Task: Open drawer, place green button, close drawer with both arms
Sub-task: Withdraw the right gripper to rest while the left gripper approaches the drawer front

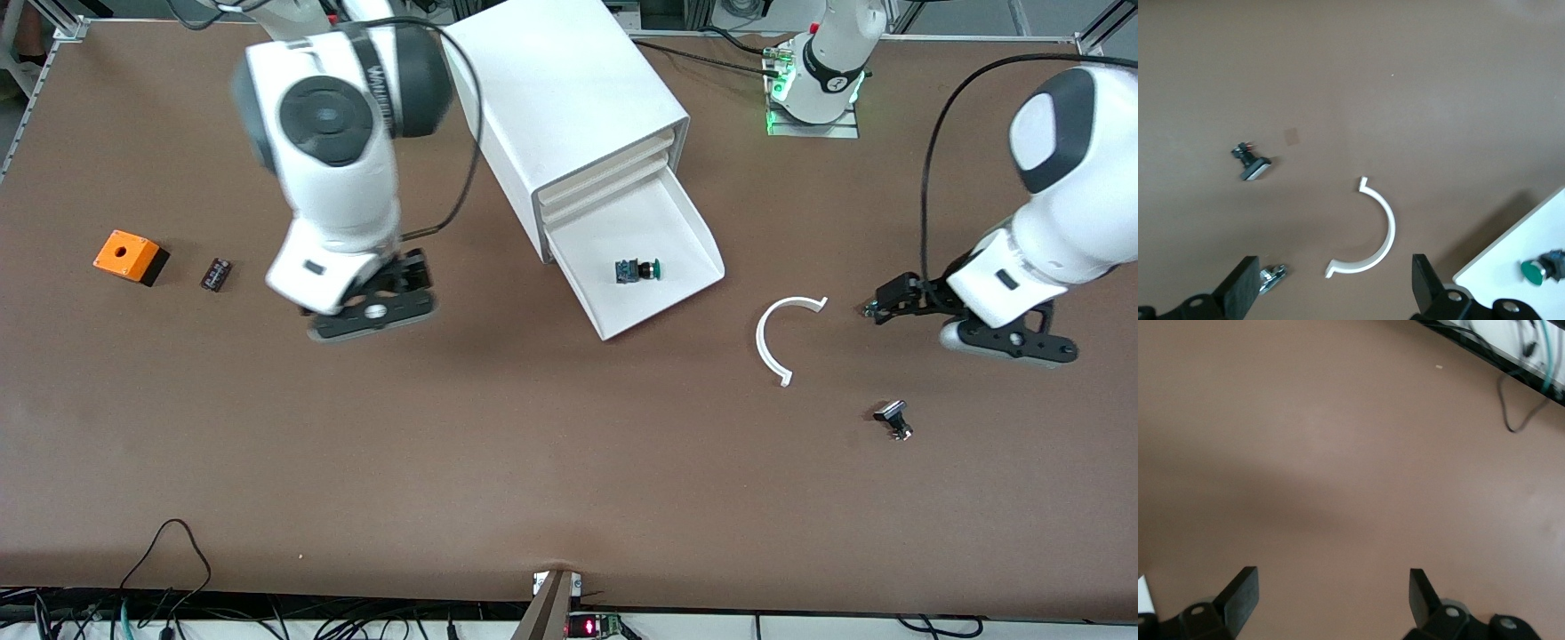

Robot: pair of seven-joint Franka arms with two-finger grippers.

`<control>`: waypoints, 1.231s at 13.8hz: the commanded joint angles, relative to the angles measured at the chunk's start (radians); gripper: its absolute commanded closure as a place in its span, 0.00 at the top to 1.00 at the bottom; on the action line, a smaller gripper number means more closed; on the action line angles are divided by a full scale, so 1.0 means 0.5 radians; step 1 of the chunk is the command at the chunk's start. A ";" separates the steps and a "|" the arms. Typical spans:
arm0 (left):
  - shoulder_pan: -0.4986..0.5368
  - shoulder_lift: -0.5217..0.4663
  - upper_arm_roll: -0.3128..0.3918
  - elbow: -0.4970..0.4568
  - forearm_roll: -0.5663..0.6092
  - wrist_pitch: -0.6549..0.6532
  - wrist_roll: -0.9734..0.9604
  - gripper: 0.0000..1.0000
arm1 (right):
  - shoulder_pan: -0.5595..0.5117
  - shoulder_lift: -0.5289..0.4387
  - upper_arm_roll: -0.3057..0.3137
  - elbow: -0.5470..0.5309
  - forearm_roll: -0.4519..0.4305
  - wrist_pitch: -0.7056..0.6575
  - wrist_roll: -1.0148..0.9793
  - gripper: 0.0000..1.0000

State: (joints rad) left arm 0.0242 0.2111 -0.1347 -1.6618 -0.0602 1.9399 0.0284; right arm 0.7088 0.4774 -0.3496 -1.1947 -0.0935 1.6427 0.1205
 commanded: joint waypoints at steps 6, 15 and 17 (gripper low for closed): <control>-0.122 0.203 -0.074 -0.146 -0.024 0.369 -0.229 1.00 | -0.156 -0.047 -0.464 -0.083 0.402 0.117 -0.059 1.00; -0.343 0.526 -0.016 -0.149 -0.005 0.348 -0.216 1.00 | -0.294 -0.031 -0.457 -0.126 0.629 0.120 -0.338 1.00; -0.352 0.532 -0.016 -0.152 -0.100 0.360 -0.271 1.00 | -0.316 -0.056 -0.451 -0.221 0.644 0.178 -0.464 1.00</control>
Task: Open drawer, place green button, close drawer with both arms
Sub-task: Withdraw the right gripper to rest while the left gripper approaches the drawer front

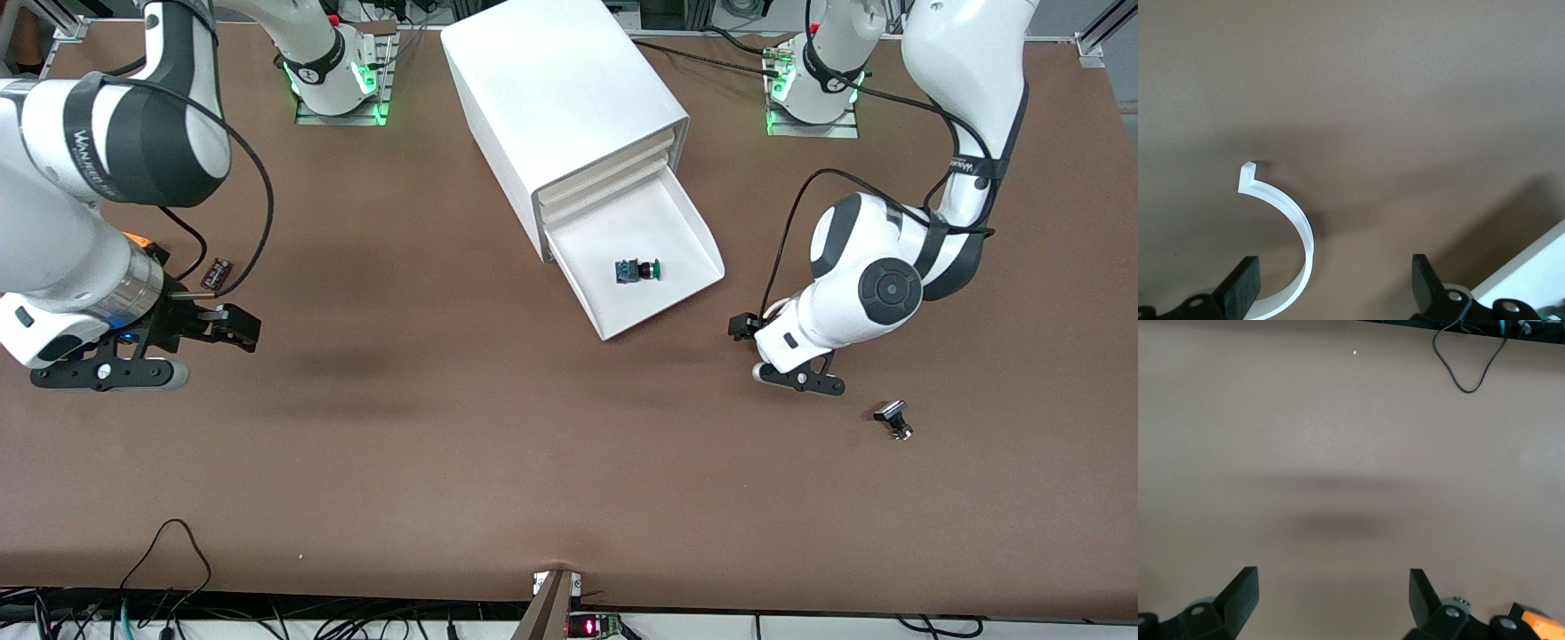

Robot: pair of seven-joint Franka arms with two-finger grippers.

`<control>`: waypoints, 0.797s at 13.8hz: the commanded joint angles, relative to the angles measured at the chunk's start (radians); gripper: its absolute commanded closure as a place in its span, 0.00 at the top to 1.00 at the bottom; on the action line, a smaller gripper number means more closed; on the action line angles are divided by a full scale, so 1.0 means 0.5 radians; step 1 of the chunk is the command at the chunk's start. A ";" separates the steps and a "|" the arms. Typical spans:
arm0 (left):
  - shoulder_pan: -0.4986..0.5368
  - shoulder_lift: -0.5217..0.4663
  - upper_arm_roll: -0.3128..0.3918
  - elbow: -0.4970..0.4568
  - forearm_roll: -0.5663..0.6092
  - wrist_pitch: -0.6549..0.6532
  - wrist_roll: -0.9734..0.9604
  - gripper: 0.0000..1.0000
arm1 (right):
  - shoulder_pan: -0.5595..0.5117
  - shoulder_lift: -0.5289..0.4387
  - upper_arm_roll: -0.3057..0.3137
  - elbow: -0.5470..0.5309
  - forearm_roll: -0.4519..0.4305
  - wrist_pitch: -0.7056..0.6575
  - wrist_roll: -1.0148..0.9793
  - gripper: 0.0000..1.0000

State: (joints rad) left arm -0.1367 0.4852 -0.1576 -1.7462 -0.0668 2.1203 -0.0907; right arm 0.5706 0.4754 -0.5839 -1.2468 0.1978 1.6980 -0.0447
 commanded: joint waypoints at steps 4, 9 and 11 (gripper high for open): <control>-0.104 0.039 0.042 0.019 -0.253 0.024 -0.477 1.00 | -0.630 -0.217 0.632 -0.181 -0.042 0.055 -0.141 1.00; -0.263 0.152 0.042 0.013 -0.238 0.287 -1.177 1.00 | -1.113 -0.502 1.180 -0.503 -0.337 0.107 -0.107 1.00; -0.334 0.214 0.042 0.013 -0.238 0.382 -1.431 1.00 | -1.114 -0.616 1.174 -0.623 -0.343 0.093 -0.104 1.00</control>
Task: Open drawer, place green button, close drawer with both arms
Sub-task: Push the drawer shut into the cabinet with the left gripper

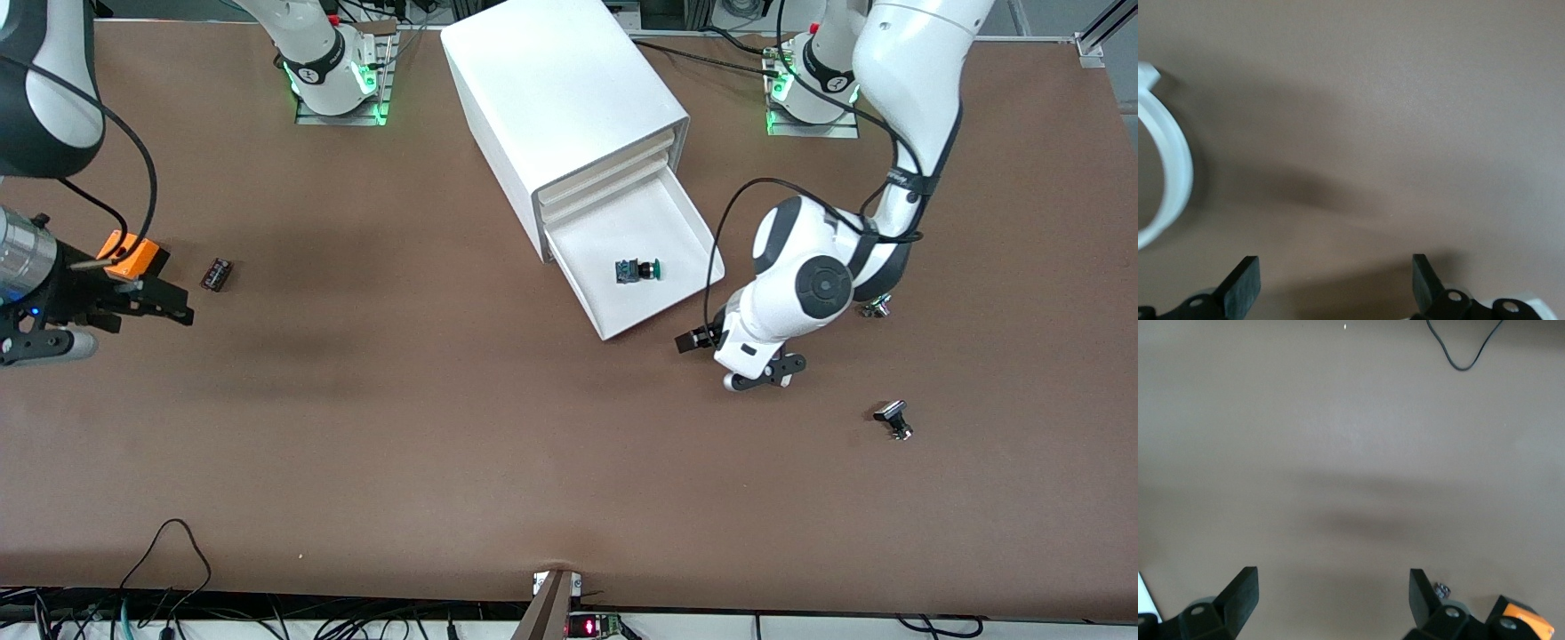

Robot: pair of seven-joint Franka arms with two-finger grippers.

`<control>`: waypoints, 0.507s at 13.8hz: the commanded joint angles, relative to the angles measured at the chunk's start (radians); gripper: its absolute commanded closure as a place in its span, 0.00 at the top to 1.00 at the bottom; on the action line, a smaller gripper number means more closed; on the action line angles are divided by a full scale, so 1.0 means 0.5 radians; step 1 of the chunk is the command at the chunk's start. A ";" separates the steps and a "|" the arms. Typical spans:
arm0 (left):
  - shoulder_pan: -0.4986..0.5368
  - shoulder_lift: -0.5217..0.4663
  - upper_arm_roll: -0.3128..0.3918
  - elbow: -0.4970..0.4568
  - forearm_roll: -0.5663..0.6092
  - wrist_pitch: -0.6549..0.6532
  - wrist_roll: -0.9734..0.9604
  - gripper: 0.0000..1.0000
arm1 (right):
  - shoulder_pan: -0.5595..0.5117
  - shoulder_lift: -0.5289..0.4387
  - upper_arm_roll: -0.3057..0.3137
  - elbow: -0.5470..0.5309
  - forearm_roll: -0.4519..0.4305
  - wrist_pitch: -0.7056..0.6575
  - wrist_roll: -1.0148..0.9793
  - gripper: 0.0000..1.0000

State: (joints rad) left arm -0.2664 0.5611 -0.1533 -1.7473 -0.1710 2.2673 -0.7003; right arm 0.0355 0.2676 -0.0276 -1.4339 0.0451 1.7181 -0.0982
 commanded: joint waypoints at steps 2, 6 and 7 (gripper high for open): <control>-0.121 0.090 0.033 0.013 -0.023 0.123 -0.311 1.00 | -0.050 -0.204 0.046 -0.188 -0.038 -0.107 0.146 1.00; -0.130 0.071 0.033 -0.101 -0.002 0.123 -0.290 1.00 | -0.050 -0.204 0.043 -0.169 -0.102 -0.163 0.243 1.00; -0.148 0.053 0.030 -0.131 -0.002 0.101 -0.287 1.00 | -0.050 -0.207 0.046 -0.169 -0.121 -0.169 0.230 1.00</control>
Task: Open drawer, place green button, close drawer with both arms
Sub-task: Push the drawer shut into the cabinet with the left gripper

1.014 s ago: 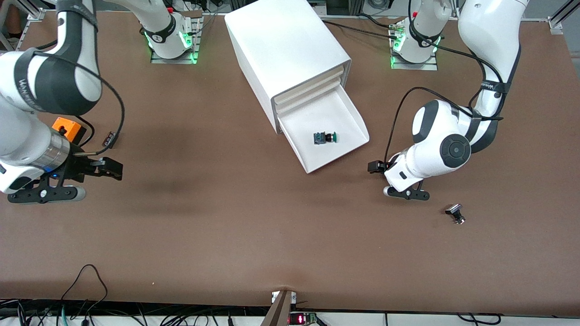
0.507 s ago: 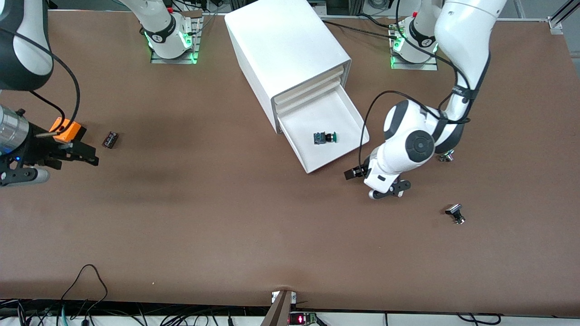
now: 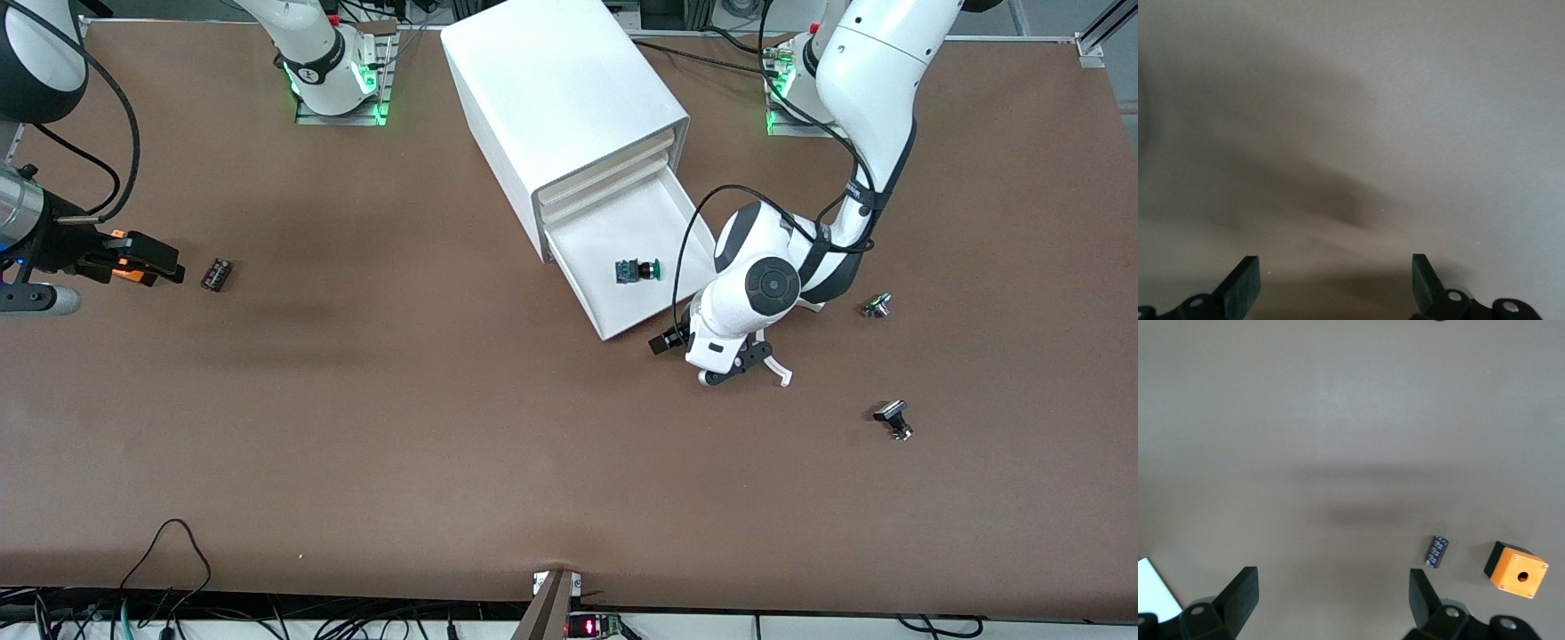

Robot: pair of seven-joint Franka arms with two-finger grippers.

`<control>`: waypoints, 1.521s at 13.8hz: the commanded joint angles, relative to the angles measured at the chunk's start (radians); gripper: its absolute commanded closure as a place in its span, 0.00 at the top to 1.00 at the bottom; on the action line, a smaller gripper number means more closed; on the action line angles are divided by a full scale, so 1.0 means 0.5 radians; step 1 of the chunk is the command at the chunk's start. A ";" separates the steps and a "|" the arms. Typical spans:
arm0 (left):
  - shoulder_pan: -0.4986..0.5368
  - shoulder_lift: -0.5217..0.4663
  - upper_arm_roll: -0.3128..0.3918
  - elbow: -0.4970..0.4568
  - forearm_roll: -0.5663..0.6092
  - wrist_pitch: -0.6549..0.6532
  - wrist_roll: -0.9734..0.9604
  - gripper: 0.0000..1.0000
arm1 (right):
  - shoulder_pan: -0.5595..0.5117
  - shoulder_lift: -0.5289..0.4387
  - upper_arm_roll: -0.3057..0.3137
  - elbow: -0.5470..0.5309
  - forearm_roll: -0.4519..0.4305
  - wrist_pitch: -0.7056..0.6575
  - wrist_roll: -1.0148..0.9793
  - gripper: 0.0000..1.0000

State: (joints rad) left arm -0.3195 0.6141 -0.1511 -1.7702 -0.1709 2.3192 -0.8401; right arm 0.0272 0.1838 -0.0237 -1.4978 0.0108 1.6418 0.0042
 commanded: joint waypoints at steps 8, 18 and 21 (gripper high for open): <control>-0.042 -0.163 -0.197 -0.209 -0.035 -0.297 -0.035 1.00 | -0.033 -0.079 -0.008 -0.048 -0.052 -0.136 -0.073 1.00; -0.042 -0.219 -0.526 -0.429 -0.213 -0.448 -0.013 1.00 | -0.027 -0.030 -0.002 -0.036 -0.025 -0.065 -0.030 1.00; -0.039 -0.219 -0.541 -0.436 -0.213 -0.448 0.002 1.00 | -0.039 -0.027 -0.011 -0.036 0.012 -0.059 -0.033 1.00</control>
State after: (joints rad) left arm -0.3442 0.5431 -0.4117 -1.9538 -0.2537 2.1088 -0.8553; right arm 0.0176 0.1774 -0.0335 -1.5070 0.0018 1.6014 -0.0156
